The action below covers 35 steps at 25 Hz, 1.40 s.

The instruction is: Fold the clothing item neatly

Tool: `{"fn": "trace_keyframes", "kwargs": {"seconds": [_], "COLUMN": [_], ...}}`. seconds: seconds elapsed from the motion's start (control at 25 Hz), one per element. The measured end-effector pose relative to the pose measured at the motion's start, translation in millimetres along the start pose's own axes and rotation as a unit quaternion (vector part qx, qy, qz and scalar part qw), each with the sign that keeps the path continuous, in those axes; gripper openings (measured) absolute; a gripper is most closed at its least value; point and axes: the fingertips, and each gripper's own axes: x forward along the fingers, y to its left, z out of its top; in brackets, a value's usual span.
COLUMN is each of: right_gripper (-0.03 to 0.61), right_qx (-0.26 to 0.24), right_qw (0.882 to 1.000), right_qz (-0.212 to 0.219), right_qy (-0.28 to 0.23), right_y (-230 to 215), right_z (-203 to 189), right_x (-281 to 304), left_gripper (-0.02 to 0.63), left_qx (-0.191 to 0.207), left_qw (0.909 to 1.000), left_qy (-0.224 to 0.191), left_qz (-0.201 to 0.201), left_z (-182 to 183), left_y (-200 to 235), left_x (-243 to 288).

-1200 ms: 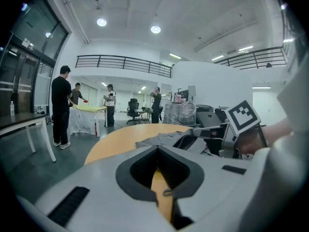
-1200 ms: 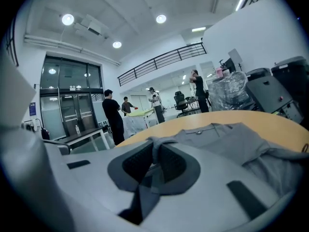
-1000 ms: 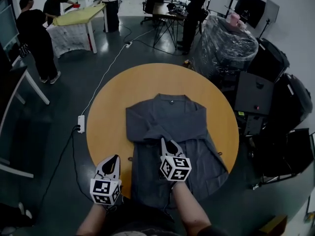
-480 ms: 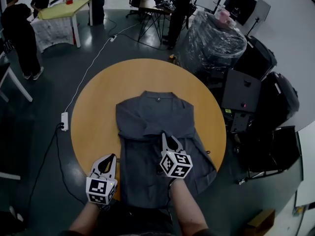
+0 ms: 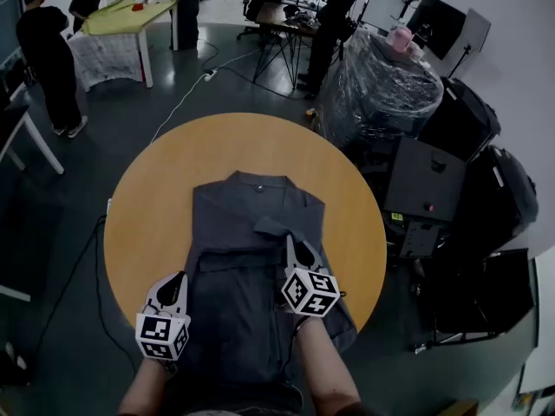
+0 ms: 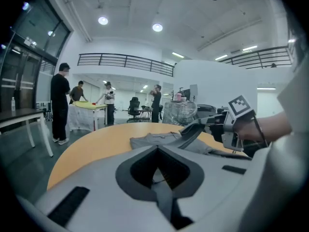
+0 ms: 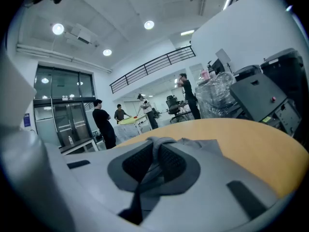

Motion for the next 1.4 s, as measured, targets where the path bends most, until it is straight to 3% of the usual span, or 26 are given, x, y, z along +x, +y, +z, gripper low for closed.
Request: {"fn": "trace_keyframes", "kwargs": {"seconds": [0.28,0.56,0.76,0.88,1.0,1.2,1.4], "right_gripper": [0.023,0.028,0.101,0.101,0.101,0.117,0.152], "right_qx": [0.03,0.042,0.049,0.0,-0.082,-0.221,-0.292], "right_qw": [0.996,0.996,0.995,0.997,0.994,0.959,0.926], "right_qz": [0.05,0.017,-0.051,-0.059,0.01,0.093,0.059], "right_qy": [0.062,0.082,0.063,0.052,0.071,0.152,0.232], "right_y": [-43.8,-83.5,-118.5,-127.9,-104.0,-51.7,-47.9], "right_z": [-31.6,-47.9,-43.2,-34.8,-35.6,-77.6,-118.0], "right_x": [0.0,-11.8,-32.6,-38.2,-28.2,-3.9,19.6], "left_gripper": [0.008,0.008,0.008,0.008,0.008,0.008,0.008], "left_qx": [0.019,0.025,0.03,0.03,0.026,0.014,0.014], "left_qw": [0.9993,0.9993,0.9994,0.9994,0.9993,0.999,0.9982], "left_qy": [0.018,-0.001,0.002,0.01,0.025,0.043,0.056], "left_qz": [0.028,0.027,0.019,0.014,0.011,0.001,-0.013], "left_z": [-3.8,20.9,21.7,15.0,3.9,-6.9,-9.7], "left_y": [-48.8,-94.7,-117.3,-124.5,-125.4,-117.0,-112.5], "left_x": [25.9,32.2,52.9,65.7,78.2,100.7,125.6]}}
